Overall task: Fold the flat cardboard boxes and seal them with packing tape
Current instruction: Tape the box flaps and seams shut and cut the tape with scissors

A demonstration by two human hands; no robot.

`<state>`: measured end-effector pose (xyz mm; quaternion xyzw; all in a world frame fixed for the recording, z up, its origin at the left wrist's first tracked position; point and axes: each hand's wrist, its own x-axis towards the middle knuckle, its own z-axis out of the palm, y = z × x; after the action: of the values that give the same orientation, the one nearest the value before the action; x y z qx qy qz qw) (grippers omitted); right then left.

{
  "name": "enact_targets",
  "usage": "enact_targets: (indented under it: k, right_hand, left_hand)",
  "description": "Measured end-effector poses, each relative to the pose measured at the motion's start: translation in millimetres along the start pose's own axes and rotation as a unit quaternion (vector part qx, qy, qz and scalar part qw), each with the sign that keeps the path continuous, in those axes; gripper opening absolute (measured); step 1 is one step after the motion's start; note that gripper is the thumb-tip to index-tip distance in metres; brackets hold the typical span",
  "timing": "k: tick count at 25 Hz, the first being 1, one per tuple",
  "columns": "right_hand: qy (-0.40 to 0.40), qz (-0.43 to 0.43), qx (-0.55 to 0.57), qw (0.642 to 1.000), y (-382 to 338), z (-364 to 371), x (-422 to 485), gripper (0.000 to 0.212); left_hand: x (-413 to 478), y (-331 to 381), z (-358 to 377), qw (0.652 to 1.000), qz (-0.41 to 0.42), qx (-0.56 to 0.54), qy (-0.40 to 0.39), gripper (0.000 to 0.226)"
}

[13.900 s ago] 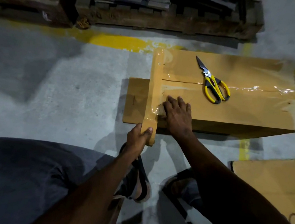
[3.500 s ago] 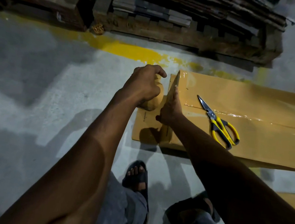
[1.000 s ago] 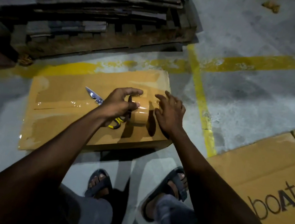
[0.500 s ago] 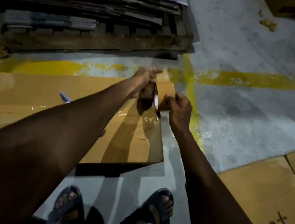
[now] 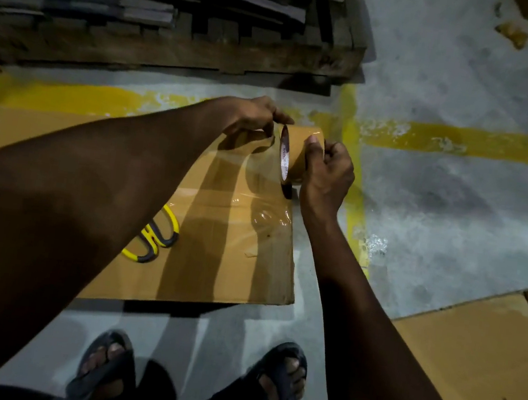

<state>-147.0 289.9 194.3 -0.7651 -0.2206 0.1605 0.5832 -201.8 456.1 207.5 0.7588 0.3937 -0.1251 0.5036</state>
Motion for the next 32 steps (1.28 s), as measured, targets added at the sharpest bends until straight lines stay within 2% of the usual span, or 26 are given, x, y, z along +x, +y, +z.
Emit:
enact_targets:
  k: [3,8,11,15,20,27,32]
  right_hand:
    - [0.002,0.007,-0.013,1.000,-0.8,1.0,-1.1,0.036]
    - [0.011,0.005,-0.022,1.000,-1.6,-1.7,-6.2,0.026]
    - [0.000,0.017,-0.023,1.000,-2.2,-6.5,-10.4,0.032]
    - [-0.053,0.038,-0.010,0.998,-2.6,-15.4,-21.2,0.035]
    - [-0.040,0.056,0.000,0.998,7.6,-43.2,-58.6,0.043]
    - [-0.054,0.081,0.035,0.995,6.5,-81.9,-118.4,0.026]
    - [-0.040,0.086,0.023,0.995,21.9,-102.3,-168.0,0.055]
  left_hand:
    - [2.2,-5.5,-1.3,1.000,0.008,0.021,-0.022,0.049]
    - [1.7,-8.3,-0.4,0.996,-0.017,0.077,-0.033,0.034]
    - [1.2,-12.6,3.2,0.992,-0.024,0.119,-0.032,0.032]
    - [-1.8,-15.4,9.7,0.985,0.001,0.170,0.018,0.038]
    - [-6.9,-16.9,19.2,0.979,0.021,0.199,0.042,0.036]
    - [-6.0,-36.7,32.9,0.967,0.018,0.212,0.138,0.034]
    - [-4.2,-37.5,31.6,0.969,0.011,0.199,0.144,0.034]
